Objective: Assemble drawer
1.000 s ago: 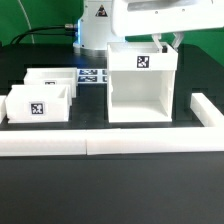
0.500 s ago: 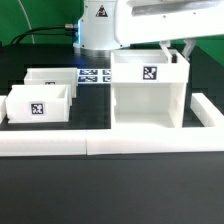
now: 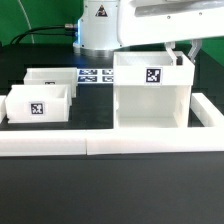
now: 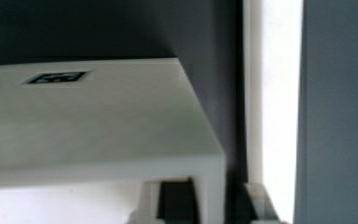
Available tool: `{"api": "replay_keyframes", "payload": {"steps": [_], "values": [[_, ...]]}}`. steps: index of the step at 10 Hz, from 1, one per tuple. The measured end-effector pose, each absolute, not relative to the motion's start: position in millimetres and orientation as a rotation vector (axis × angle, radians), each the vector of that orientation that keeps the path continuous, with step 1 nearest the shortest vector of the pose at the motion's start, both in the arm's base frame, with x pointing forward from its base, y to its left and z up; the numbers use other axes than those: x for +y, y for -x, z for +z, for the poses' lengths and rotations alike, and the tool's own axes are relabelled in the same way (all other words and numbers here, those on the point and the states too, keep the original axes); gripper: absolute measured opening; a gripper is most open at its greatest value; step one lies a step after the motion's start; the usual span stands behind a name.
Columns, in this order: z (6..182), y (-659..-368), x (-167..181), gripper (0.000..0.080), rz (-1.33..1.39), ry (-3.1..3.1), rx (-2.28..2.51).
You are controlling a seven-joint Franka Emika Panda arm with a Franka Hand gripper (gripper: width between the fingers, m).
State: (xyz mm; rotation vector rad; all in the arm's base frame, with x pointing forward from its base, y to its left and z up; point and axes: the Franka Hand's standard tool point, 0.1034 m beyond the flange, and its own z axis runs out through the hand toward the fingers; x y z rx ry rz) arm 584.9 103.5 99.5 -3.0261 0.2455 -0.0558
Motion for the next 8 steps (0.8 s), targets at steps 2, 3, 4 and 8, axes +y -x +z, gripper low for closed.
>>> {"api": "replay_keyframes", "payload": {"steps": [2,3,4,8], "values": [[99.6,-584.9,104.3,0.0041,-0.049,3.011,0.375],[99.7,-585.1,105.1,0.0041,-0.044,2.993,0.48],[99.8,-585.0,106.0,0.0041,-0.039,2.976,0.57],[103.2,-589.6,106.3,0.0041,-0.003,2.803,1.088]]}}
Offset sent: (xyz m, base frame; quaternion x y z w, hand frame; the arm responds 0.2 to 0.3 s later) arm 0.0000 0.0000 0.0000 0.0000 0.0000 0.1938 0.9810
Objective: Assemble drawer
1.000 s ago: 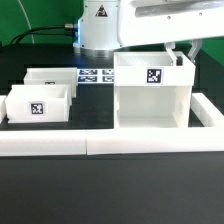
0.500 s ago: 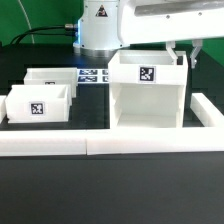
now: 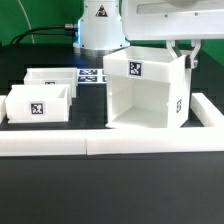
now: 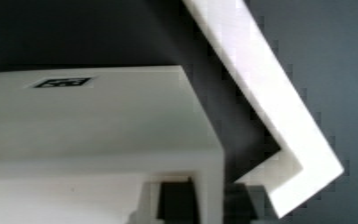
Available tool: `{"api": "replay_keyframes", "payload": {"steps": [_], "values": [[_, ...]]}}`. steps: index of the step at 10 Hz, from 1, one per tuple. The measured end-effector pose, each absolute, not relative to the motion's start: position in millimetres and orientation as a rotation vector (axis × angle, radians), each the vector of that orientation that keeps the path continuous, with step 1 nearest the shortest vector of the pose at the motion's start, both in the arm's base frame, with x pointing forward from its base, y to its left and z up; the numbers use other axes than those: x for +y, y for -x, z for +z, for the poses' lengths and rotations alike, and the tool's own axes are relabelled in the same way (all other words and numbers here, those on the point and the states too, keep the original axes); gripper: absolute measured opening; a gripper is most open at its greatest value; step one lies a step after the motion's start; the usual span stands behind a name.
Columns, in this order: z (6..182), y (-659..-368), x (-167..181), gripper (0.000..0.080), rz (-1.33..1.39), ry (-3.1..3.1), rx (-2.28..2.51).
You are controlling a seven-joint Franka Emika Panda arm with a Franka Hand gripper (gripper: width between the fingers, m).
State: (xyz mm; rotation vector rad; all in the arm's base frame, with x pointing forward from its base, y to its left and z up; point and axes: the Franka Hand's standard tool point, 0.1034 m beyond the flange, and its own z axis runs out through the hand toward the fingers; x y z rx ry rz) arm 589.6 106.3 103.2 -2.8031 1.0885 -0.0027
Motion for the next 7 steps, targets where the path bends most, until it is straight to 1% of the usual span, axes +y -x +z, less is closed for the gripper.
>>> {"api": "replay_keyframes", "payload": {"steps": [4,7], "values": [[102.3,-591.7,97.8,0.0041,0.058,2.53,1.568],[102.4,-590.7,104.4,0.0041,0.103,2.352,1.8]]}}
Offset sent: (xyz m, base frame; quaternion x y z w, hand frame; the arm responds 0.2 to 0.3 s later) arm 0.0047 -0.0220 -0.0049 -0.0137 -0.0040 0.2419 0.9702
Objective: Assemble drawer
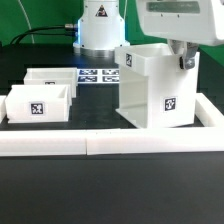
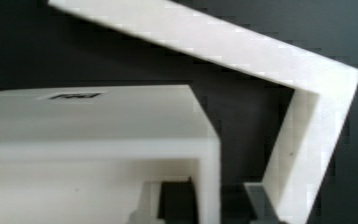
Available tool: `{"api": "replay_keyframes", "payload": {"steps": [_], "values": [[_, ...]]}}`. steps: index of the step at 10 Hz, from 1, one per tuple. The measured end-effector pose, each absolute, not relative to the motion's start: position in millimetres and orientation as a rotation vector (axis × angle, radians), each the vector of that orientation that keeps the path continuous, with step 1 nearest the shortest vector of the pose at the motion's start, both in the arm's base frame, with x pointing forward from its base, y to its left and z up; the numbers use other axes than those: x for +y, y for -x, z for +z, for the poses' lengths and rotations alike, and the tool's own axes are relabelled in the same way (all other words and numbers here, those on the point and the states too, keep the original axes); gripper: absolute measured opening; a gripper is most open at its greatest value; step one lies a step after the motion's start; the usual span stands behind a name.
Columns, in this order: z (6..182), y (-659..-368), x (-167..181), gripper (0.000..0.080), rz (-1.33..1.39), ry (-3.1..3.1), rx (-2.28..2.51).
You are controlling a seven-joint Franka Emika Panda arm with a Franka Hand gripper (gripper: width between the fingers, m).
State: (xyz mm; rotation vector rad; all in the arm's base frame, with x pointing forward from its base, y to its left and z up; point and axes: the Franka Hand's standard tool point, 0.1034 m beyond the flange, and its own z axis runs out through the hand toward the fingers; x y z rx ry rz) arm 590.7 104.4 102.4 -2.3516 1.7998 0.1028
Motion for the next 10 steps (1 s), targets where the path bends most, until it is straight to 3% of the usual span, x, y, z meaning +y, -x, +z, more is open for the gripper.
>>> {"api": "replay_keyframes", "payload": {"steps": [5,10], "values": [[100.1,-589.6,112.1,0.0041,0.159,2.161,2.004],[98.9,-622.4,115.8,0.0041,0.163,2.153,1.989]]}}
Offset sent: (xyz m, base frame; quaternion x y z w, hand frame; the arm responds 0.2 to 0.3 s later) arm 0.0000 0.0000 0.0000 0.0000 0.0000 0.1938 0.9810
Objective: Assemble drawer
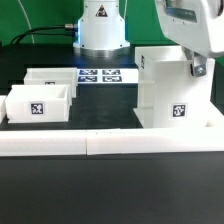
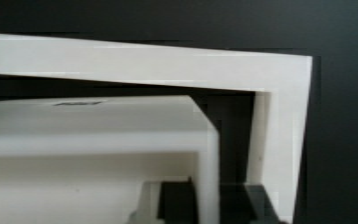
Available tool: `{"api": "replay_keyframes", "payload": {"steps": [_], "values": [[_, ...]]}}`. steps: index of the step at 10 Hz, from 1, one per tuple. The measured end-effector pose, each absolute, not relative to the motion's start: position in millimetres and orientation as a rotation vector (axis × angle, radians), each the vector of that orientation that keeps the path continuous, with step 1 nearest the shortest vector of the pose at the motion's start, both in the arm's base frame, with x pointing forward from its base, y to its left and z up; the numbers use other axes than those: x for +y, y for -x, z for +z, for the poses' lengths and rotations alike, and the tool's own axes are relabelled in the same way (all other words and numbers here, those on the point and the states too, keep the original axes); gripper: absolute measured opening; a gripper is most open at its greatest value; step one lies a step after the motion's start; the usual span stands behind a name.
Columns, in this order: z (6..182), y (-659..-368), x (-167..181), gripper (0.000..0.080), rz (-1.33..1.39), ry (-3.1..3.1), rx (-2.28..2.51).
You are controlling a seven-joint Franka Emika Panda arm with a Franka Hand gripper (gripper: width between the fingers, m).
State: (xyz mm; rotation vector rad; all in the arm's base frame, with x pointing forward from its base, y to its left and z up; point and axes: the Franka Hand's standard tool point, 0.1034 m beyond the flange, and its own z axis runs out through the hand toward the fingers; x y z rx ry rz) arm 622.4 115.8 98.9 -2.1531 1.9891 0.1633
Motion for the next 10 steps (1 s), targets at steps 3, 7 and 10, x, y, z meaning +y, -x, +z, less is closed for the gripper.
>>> {"api": "replay_keyframes", "payload": {"steps": [3,7,10], "values": [[98.1,-643.3,117.6,0.0041,0.158,2.134,1.99],[97.8,-651.6,118.2,0.0041,0.164,2.13,1.991],[98.3,-651.8,118.8,0.0217,0.16,2.135,1.984]]}}
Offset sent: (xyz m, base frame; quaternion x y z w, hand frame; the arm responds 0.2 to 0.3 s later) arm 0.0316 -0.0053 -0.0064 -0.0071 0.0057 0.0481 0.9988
